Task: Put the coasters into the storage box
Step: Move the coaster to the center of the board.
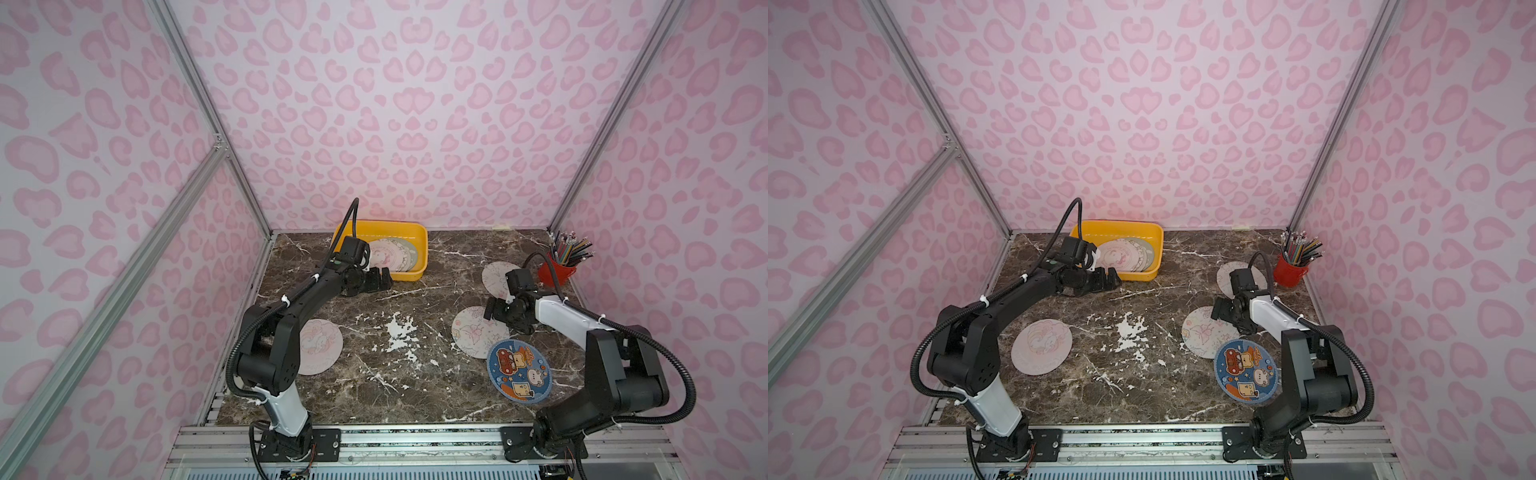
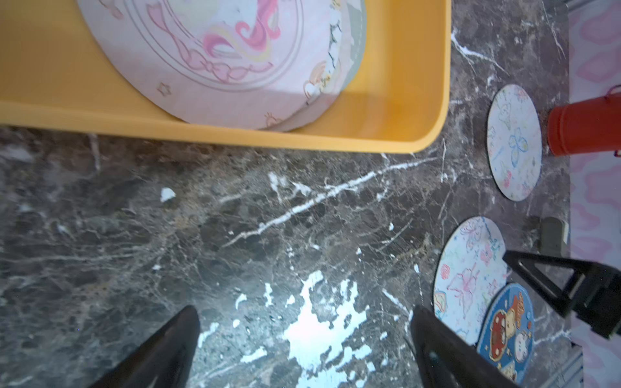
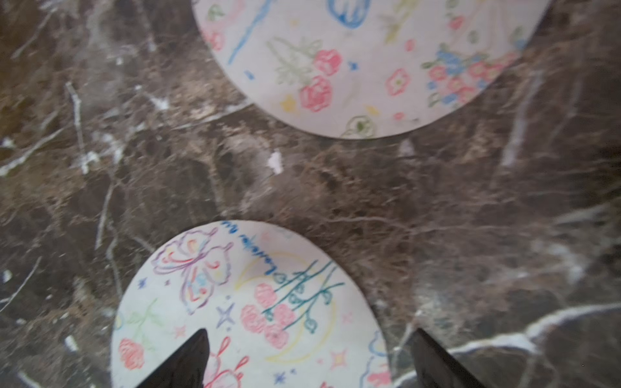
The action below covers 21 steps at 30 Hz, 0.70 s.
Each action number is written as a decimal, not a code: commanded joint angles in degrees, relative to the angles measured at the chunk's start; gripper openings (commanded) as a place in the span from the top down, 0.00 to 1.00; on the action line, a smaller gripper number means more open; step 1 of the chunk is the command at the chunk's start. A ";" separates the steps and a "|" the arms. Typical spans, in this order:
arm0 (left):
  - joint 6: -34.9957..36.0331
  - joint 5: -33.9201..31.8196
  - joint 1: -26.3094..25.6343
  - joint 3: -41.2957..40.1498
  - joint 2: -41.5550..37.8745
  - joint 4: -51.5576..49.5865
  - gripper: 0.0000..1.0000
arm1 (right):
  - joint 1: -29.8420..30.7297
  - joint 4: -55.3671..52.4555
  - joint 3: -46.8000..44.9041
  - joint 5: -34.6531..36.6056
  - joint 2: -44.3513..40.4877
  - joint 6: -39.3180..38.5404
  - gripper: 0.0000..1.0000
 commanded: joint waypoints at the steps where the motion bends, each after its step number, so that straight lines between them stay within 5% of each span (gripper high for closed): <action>1: -1.78 1.31 -1.17 -1.44 -1.34 2.38 0.00 | -2.26 0.51 -0.72 1.15 0.70 -1.11 0.05; 10: -2.34 1.81 -3.36 -3.42 -2.62 2.26 0.00 | -1.83 2.55 -4.55 -5.73 1.45 -0.35 0.07; 21: -2.60 1.90 -3.93 -4.86 -3.35 2.19 0.00 | 6.15 4.73 -7.00 -10.52 1.28 5.23 0.07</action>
